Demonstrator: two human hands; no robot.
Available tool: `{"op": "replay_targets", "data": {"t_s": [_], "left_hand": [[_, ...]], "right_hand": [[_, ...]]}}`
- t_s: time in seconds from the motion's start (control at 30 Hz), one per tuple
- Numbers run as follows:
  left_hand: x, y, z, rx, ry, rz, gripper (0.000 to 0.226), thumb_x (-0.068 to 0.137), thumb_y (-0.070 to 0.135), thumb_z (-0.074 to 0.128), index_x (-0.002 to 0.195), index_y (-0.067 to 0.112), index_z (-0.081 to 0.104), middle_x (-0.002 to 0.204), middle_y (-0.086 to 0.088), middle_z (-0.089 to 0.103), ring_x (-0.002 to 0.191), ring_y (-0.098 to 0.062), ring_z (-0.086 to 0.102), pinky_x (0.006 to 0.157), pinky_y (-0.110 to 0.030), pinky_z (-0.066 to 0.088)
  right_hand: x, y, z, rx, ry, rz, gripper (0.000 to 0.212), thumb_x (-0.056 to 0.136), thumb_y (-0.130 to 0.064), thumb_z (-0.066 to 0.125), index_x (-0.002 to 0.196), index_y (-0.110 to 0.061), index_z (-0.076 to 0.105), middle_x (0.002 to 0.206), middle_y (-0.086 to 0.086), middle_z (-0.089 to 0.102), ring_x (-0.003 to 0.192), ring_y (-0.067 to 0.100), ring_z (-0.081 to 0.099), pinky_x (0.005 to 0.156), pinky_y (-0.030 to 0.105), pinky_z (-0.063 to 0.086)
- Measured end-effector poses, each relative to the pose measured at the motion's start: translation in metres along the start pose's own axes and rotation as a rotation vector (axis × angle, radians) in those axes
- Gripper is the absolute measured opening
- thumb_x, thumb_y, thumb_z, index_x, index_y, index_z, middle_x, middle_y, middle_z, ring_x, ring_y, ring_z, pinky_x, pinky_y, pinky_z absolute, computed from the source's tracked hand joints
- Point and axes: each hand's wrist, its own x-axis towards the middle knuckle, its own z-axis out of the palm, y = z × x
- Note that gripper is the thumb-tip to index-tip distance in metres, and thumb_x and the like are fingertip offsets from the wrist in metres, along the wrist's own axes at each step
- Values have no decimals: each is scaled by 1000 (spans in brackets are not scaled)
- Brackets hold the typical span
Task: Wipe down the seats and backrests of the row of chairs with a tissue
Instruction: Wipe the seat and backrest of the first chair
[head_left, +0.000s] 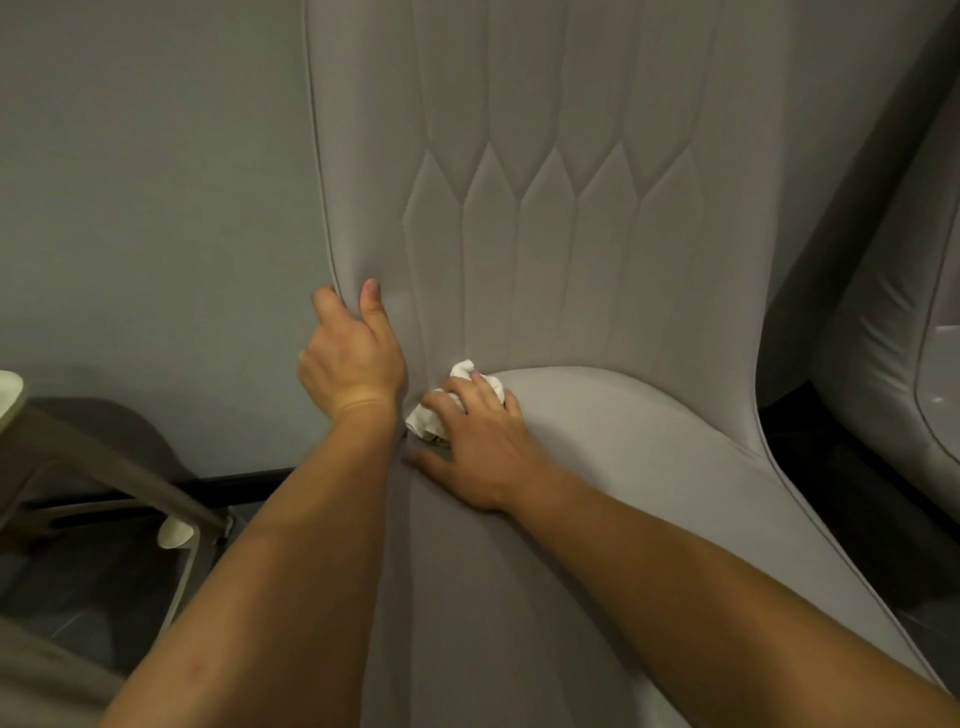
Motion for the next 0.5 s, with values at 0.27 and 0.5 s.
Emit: {"op": "replay_targets", "data": {"t_s": [0.27,0.5], "left_hand": [[0,-3,3,26,19,17,58,97,60,27,115,9,48,86,-24,67,76,-47,59,61,-40,26],[4,-2,0,45,-20,10,54,99,56,30,113,7,47,88,-28,65,78,-49,58,62,-42,27]], "right_hand": [[2,-8,3,-57,-24,54,41,95,-57,47,128,-34,56,149,-6,40,149,23,17,115,51,21],[-15,-11,-3,-28,-73,-36,43,98,-57,42,135,-40,56,152,-4,41,147,22,20,115,48,17]]}}
